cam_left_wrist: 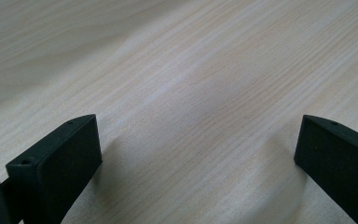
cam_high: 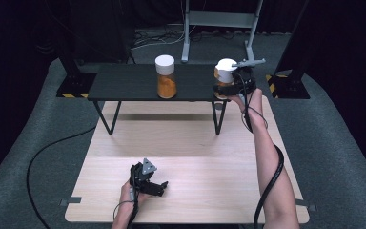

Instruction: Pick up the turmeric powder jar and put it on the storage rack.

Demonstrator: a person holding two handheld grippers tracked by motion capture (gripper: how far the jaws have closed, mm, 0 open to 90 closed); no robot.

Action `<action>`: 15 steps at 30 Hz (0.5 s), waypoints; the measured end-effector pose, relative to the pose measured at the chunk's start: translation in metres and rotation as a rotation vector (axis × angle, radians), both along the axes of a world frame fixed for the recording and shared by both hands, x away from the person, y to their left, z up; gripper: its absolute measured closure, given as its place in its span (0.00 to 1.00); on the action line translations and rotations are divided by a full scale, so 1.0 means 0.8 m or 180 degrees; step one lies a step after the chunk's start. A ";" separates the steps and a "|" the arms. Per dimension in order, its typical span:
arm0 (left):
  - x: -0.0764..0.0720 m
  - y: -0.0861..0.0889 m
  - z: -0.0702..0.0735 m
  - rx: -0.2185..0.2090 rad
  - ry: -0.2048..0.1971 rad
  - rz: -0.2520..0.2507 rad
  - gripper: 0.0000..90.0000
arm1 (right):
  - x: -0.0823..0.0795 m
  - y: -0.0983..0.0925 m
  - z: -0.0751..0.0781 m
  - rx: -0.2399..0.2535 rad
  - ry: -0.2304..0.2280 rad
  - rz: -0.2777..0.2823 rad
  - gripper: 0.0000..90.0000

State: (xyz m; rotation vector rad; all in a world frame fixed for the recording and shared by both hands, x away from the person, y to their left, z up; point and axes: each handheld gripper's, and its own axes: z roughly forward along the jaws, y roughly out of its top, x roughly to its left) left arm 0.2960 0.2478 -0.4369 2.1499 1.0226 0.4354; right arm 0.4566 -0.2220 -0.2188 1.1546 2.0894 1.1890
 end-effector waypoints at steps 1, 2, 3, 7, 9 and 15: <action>0.000 0.000 0.000 0.0003 0.0002 -0.0002 0.00 | -0.003 0.000 0.000 -0.0016 -0.0012 -0.0021 0.09; 0.000 0.000 0.000 0.0002 0.0005 -0.0002 0.00 | -0.005 -0.001 0.000 -0.0022 -0.0002 -0.0020 0.08; 0.000 0.000 0.000 0.0002 0.0005 -0.0001 0.00 | -0.008 -0.003 0.000 -0.0022 0.0007 -0.0016 0.07; -0.001 0.000 0.000 0.0001 0.0004 0.0002 0.00 | -0.022 -0.008 -0.001 -0.0086 0.0012 -0.0005 0.05; -0.001 0.000 0.000 0.0001 0.0003 0.0001 0.00 | -0.031 -0.013 -0.003 -0.0107 0.0018 0.0021 0.04; -0.001 0.000 0.000 0.0000 0.0004 0.0000 0.00 | -0.065 -0.027 -0.022 -0.0136 -0.0001 0.0035 0.04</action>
